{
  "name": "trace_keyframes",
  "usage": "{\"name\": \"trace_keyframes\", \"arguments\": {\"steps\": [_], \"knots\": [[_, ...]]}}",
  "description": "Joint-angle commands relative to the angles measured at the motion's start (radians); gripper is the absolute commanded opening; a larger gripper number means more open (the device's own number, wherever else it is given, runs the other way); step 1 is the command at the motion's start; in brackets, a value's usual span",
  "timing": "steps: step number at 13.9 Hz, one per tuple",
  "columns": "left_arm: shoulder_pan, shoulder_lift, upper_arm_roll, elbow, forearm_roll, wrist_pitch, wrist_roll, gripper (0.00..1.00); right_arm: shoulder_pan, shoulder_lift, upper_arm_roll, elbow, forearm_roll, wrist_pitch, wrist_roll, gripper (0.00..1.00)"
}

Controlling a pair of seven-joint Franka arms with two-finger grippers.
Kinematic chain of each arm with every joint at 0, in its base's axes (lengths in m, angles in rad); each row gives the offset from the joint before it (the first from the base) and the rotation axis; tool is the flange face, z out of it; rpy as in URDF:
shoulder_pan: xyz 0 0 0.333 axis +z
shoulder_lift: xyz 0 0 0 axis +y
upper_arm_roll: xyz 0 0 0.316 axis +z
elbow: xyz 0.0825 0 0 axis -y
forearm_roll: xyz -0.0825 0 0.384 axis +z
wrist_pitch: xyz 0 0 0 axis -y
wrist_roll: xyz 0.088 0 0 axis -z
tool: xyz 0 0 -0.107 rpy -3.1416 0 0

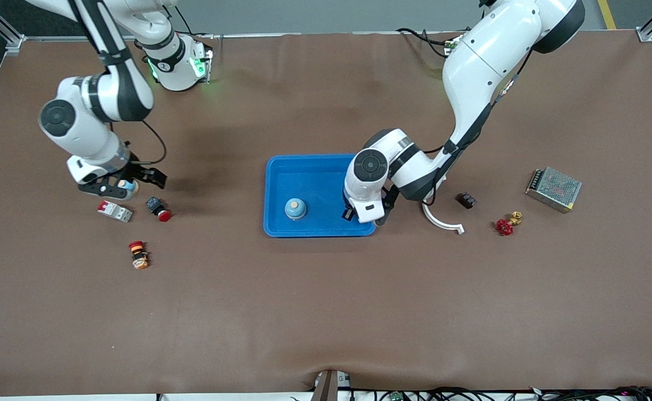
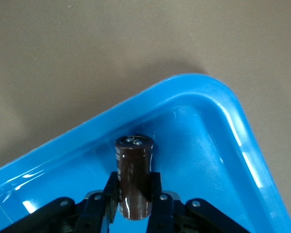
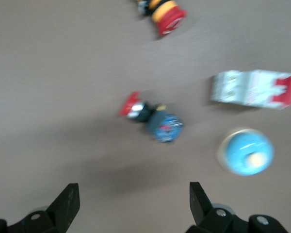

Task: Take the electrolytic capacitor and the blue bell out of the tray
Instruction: 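Carry the capacitor out with the left gripper while the right gripper grasps the bell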

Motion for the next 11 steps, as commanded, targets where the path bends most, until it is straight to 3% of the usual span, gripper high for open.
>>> {"name": "trace_keyframes", "arguments": {"steps": [1,6,11], "knots": [[-0.009,-0.033,0.009,0.011,0.015,-0.020,-0.009,0.00,0.134,0.035,-0.009,0.057,0.052,0.010,0.238,1.00],[0.033,-0.145,0.009,0.011,0.057,-0.126,0.049,0.00,0.384,0.193,-0.011,0.195,0.071,0.079,0.763,1.00],[0.178,-0.188,0.006,0.009,0.056,-0.179,0.234,0.00,0.551,0.475,-0.012,0.479,0.058,0.069,1.072,1.00]]}}
